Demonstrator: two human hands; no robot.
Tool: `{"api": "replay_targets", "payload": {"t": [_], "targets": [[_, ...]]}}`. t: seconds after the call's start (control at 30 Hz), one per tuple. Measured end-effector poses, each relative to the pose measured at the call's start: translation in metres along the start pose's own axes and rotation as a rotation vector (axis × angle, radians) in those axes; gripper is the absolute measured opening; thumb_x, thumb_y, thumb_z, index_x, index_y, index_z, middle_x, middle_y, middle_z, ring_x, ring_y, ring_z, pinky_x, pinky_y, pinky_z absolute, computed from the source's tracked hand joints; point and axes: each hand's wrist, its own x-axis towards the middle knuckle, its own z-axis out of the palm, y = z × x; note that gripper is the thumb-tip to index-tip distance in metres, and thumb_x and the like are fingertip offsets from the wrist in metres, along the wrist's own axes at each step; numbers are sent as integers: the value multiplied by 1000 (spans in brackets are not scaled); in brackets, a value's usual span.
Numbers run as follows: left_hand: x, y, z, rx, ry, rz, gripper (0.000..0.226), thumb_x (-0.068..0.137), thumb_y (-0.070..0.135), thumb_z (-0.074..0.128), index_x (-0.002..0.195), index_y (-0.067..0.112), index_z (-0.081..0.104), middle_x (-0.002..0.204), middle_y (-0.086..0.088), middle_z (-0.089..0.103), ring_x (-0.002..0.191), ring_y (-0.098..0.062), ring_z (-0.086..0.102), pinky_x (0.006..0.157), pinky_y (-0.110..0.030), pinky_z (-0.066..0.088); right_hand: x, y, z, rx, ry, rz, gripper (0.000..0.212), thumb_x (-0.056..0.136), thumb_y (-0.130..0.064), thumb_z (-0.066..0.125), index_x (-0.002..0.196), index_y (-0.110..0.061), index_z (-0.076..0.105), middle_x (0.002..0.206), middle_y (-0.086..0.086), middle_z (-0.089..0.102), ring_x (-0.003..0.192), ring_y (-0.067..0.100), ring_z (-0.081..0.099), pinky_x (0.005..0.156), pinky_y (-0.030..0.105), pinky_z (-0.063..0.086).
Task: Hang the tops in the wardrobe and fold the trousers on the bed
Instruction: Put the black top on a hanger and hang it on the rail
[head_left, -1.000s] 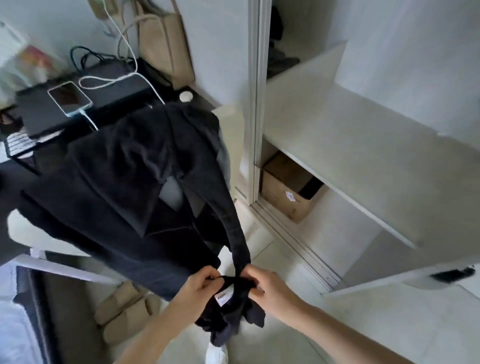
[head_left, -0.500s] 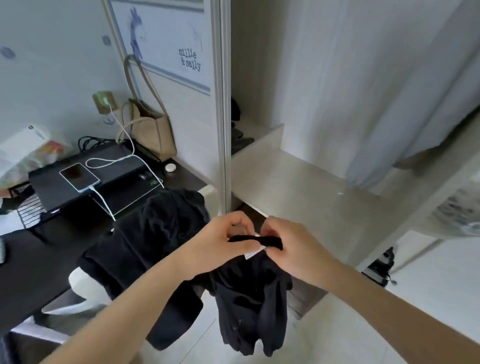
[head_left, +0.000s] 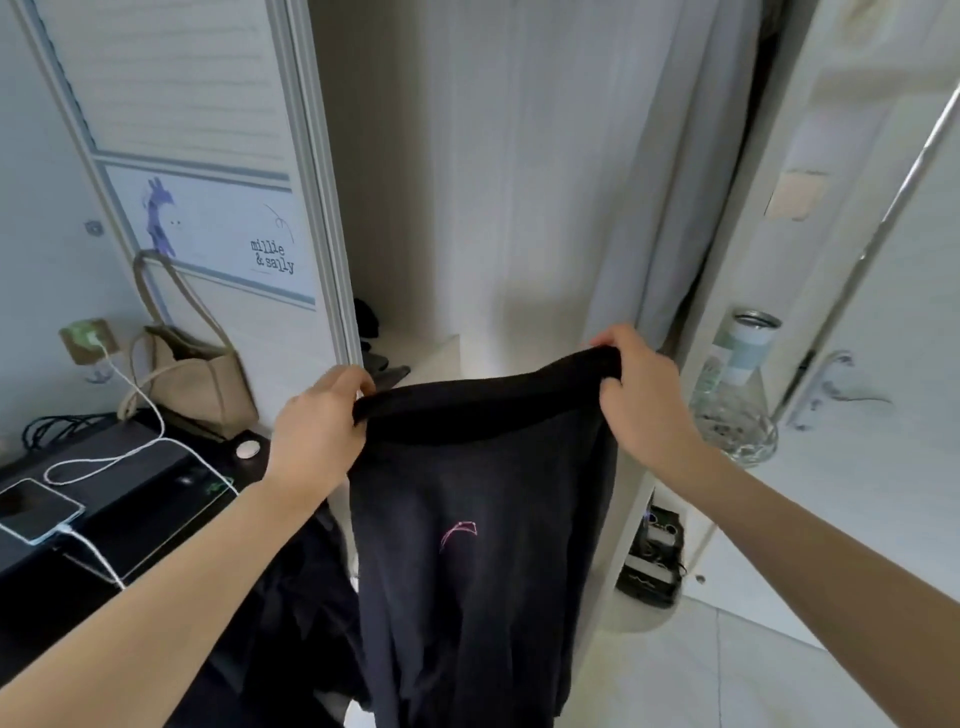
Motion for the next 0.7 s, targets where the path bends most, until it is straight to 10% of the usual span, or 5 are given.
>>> {"api": "replay_targets", "payload": {"t": [0.17,0.33,0.47,0.6,0.7], "targets": [[-1,-20,21,121,-763,-222,34,81,-3,42,96,16,66,81,-4,71,68,-17,72,62,-31,56,-1,16,-10,-199,-313,182,19,84,-5,47,66,-5,51,66,10,54,69,29,57,50,28,33],[22,-18,8,-195,-554,-450,9,90,11,56,88,9,65,58,-8,70,48,-19,69,44,-23,51,11,14,-8,-157,-354,221,22,84,-3,44,86,-1,65,84,17,65,81,33,61,59,31,43],[34,-25,-11,-261,-499,-623,48,84,48,70,80,0,66,55,-10,69,47,-18,69,49,-23,51,21,10,-19,177,-342,442,21,94,-10,48,106,-3,63,98,11,60,83,23,57,61,27,45],[39,-15,-14,-809,-523,-883,45,99,32,54,84,-7,69,80,-22,74,64,-27,74,57,-36,62,21,-10,-12,610,-381,617,23,97,-15,48,111,-5,62,114,21,65,106,32,64,89,47,54],[46,-11,-14,-1291,-409,-940,24,105,16,41,104,1,59,84,-22,74,75,-29,73,73,-41,60,25,-25,-9,751,-377,569,26,96,-15,43,114,-11,63,110,12,69,102,28,66,79,42,56]]}}
